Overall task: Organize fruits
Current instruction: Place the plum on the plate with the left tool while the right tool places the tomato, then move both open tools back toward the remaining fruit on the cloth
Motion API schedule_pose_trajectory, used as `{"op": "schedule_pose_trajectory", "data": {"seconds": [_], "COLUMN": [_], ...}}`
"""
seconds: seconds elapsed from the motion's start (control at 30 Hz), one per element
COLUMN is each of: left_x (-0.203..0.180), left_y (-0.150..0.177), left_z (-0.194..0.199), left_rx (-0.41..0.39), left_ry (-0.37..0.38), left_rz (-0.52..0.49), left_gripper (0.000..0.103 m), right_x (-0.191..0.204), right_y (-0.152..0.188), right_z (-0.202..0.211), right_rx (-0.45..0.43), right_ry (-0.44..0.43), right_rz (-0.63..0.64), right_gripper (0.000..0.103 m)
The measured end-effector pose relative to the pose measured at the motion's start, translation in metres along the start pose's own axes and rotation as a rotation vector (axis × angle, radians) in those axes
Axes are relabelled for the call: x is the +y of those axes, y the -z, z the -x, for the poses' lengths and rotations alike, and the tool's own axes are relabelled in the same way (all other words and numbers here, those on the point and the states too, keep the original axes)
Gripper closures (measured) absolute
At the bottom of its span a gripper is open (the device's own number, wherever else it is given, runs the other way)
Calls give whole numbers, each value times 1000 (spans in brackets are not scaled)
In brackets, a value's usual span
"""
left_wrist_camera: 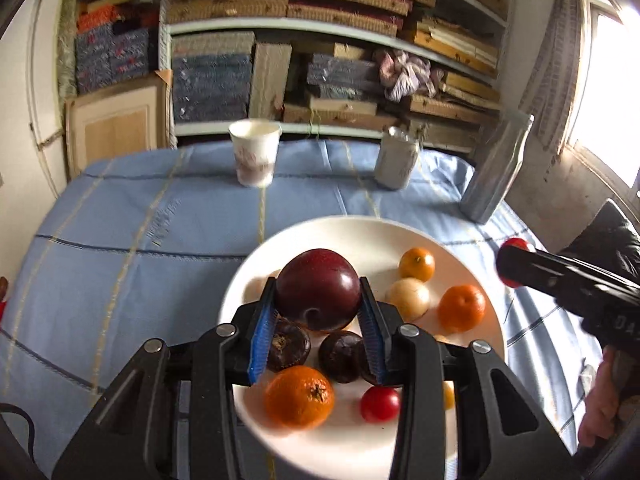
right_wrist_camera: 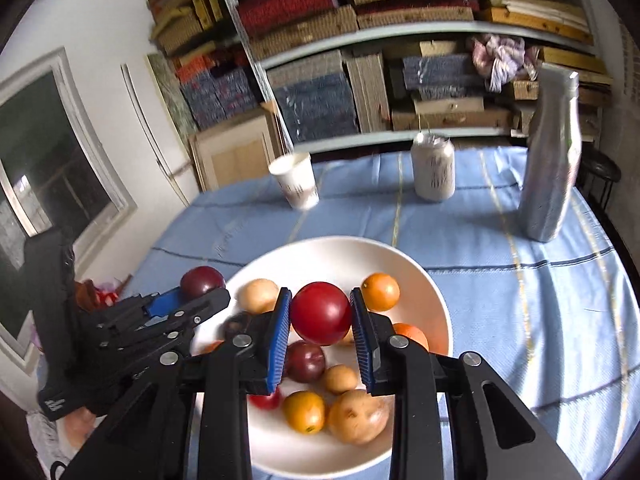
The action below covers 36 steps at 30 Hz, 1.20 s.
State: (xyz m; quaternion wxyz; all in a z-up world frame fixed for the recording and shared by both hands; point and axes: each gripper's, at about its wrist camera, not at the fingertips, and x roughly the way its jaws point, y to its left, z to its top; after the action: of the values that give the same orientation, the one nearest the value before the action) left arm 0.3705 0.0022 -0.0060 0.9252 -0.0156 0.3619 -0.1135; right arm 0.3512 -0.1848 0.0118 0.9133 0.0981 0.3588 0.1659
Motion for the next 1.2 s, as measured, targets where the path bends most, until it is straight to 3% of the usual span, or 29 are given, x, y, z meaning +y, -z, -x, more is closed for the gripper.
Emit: {"op": "schedule_pose_trajectory", "data": {"seconds": [0.17,0.5,0.57,0.6,0.7,0.8,0.87,0.93,1.03,1.2], "left_x": [1,-3,-2,-1,0,4,7,10,12,13], "left_y": [7,13,14,13,8,2,-3,-7,-6,2], "left_z": [-24,-26,-25,-23,-10,9,27,46,66,86], "left_rx": [57,79,71,64,26,-17,-59,-103,-140,-133], "left_ry": [11,2,-5,-9,-18,-20,-21,-28,-61,-80], "left_rz": [-13,-23,-18,-18,-17,6,16,14,11,18], "left_gripper": [65,63,49,45,40,26,24,17,15,15], "right_x": [-9,-2,-3,-4,1,6,15,26,44,67], "right_y": [15,21,21,20,13,4,-2,-5,-5,16], "right_z": [-37,-45,-45,-43,-25,4,27,49,74,106], "right_rx": [88,127,138,130,78,-3,-58,-111,-160,-171], "right_ry": [21,40,45,43,38,10,-19,-35,-48,-45], "right_rz": [-14,29,23,23,36,27,41,66,110,175], "right_gripper": [73,72,53,48,48,47,45,35,32,32]}}
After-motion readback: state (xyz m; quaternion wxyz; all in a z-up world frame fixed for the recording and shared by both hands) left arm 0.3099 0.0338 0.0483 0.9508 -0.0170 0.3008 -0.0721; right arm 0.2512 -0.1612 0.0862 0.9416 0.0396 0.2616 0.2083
